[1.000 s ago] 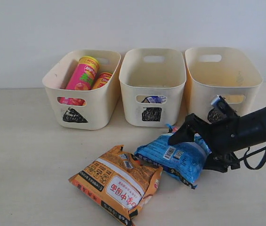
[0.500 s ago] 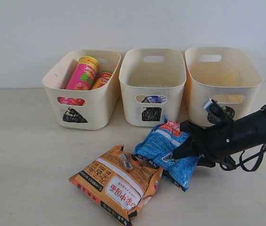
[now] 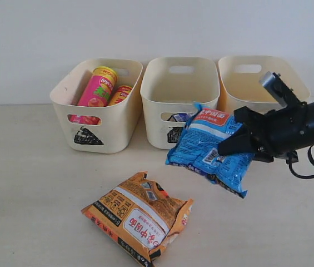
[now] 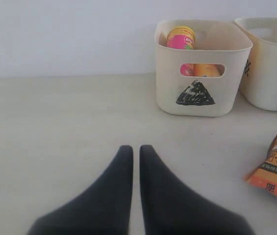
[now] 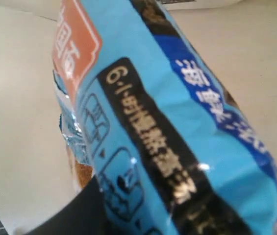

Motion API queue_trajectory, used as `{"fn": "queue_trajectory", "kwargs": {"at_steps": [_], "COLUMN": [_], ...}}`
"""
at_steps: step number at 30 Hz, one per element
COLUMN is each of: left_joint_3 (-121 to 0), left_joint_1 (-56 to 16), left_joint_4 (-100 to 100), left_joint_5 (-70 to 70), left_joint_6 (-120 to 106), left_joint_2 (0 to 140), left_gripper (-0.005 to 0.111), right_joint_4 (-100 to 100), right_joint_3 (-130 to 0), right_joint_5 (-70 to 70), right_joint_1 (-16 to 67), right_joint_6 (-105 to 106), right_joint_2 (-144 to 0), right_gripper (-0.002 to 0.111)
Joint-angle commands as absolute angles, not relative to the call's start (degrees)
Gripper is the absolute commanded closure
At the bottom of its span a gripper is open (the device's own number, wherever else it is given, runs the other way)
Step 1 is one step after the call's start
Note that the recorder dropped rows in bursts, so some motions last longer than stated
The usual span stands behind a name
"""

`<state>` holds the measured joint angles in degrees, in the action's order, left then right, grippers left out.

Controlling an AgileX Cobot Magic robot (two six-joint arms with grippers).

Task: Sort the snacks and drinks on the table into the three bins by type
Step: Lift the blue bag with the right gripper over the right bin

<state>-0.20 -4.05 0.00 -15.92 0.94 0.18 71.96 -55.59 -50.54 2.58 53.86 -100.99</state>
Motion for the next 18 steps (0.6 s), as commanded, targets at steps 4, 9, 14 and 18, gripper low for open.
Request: {"fn": "queue_trajectory", "kwargs": {"at_steps": [4,9,14,18], "left_joint_3": [0.0,0.0,0.0,0.0], "left_joint_1": [-3.9,-3.9,-3.9,-3.9], "left_joint_4": [0.5,0.5,0.5,0.5], "left_joint_5": [-15.4,-15.4,-15.4,-15.4], "left_joint_6": [1.5,1.5,1.5,1.5], "left_joint_2": [0.0,0.0,0.0,0.0], "left_gripper": [0.103,0.103,0.103,0.103], "right_joint_4": [71.3,70.8,64.6,59.5], "right_joint_3": [-56.0,-59.2,-64.3,-67.6], "right_joint_5": [-53.4,-52.4,-47.5,-41.2], "right_joint_1": [2.2,2.2,2.2,2.2], "right_joint_6": [53.6,52.8,47.6,44.6], "right_joint_2": [-92.6,-89.2,-88.4,-88.4], "right_gripper": [0.108,0.108,0.108,0.108]}}
